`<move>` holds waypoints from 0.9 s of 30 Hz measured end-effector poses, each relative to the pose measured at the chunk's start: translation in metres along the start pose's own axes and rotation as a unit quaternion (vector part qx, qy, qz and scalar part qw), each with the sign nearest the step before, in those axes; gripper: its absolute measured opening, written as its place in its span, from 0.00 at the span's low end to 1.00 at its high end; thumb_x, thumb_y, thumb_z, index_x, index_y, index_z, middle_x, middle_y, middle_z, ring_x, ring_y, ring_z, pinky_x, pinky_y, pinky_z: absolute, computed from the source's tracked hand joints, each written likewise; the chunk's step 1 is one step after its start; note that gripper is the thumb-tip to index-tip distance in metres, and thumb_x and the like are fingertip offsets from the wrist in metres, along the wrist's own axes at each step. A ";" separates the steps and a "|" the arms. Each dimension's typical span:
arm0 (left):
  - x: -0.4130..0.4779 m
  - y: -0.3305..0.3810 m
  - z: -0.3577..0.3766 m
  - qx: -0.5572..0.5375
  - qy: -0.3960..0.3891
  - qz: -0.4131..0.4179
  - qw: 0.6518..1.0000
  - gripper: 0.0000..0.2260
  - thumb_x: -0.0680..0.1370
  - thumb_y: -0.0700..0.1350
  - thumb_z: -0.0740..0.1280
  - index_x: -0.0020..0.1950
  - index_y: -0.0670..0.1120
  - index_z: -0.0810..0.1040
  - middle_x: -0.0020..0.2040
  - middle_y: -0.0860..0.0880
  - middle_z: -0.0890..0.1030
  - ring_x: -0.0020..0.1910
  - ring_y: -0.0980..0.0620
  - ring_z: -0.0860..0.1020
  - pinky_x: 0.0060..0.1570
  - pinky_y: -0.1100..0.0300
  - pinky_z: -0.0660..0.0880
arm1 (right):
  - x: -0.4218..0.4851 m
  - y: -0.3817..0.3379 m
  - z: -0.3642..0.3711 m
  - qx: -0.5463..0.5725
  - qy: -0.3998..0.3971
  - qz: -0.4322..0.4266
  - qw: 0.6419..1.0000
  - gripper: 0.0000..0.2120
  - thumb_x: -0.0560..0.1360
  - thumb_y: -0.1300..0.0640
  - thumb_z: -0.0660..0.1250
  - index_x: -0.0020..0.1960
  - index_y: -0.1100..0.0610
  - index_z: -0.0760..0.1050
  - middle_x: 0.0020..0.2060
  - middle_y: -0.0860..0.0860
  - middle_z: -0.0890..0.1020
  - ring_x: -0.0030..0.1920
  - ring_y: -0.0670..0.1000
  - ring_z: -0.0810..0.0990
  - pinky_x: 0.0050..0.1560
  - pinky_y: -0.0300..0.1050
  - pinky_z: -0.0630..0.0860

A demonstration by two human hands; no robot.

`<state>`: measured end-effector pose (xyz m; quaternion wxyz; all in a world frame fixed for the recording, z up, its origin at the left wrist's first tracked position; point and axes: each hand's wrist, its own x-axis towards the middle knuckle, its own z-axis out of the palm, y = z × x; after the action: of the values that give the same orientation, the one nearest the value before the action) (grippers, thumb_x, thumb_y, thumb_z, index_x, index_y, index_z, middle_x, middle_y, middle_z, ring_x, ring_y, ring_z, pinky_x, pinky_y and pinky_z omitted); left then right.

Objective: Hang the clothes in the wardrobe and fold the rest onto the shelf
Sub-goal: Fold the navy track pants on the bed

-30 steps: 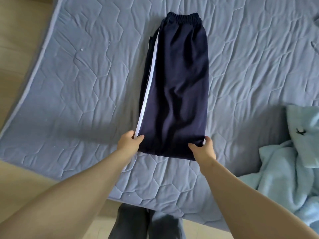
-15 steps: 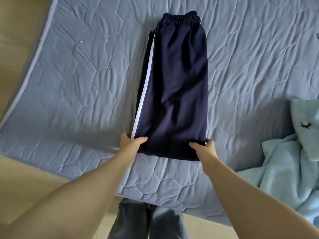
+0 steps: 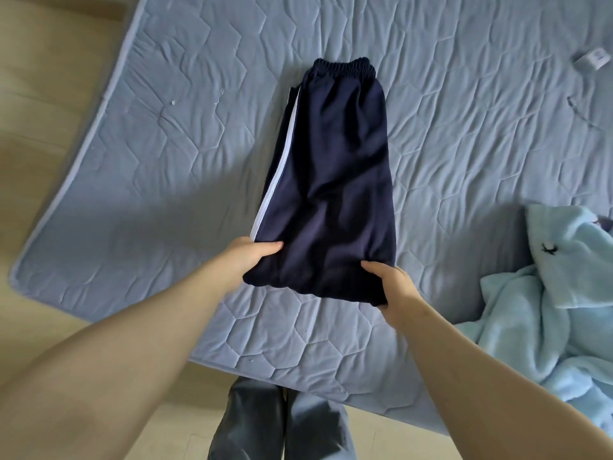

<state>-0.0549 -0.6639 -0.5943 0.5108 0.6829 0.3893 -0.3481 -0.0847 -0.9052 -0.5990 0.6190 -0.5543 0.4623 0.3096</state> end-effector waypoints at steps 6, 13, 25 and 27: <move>-0.076 0.075 -0.027 -0.095 -0.013 0.064 0.993 0.06 0.72 0.46 0.72 0.46 0.46 0.79 0.45 0.47 0.82 0.45 0.49 0.80 0.50 0.57 0.75 | -0.084 -0.073 0.009 0.108 -0.028 -0.063 0.992 0.15 0.70 0.58 0.70 0.56 0.56 0.76 0.47 0.52 0.84 0.48 0.53 0.81 0.45 0.43 0.74; -0.193 0.156 -0.053 -0.174 -0.054 0.182 0.966 0.05 0.78 0.45 0.64 0.47 0.48 0.79 0.44 0.47 0.80 0.42 0.51 0.78 0.43 0.60 0.71 | -0.207 -0.144 0.016 0.192 -0.051 -0.150 0.969 0.02 0.72 0.58 0.68 0.44 0.55 0.77 0.35 0.49 0.84 0.39 0.48 0.82 0.36 0.41 0.76; -0.337 0.161 -0.095 -0.240 -0.029 0.220 0.945 0.05 0.75 0.47 0.68 0.41 0.48 0.79 0.28 0.53 0.82 0.27 0.56 0.80 0.24 0.68 0.72 | -0.356 -0.147 0.019 0.217 -0.092 -0.216 0.948 0.02 0.70 0.57 0.70 0.41 0.54 0.78 0.28 0.48 0.83 0.29 0.46 0.82 0.33 0.41 0.75; -0.351 0.145 -0.102 -0.228 -0.037 0.223 0.947 0.05 0.75 0.48 0.68 0.41 0.48 0.79 0.32 0.51 0.82 0.31 0.54 0.80 0.27 0.65 0.72 | -0.373 -0.130 0.021 0.218 -0.090 -0.224 0.946 0.02 0.70 0.57 0.70 0.41 0.54 0.78 0.28 0.48 0.83 0.32 0.47 0.82 0.33 0.41 0.75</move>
<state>-0.0781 -0.6517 -0.2020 0.7317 0.6039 0.2768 -0.1525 -0.1054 -0.8617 -0.2067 0.8172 -0.4646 0.3251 0.1029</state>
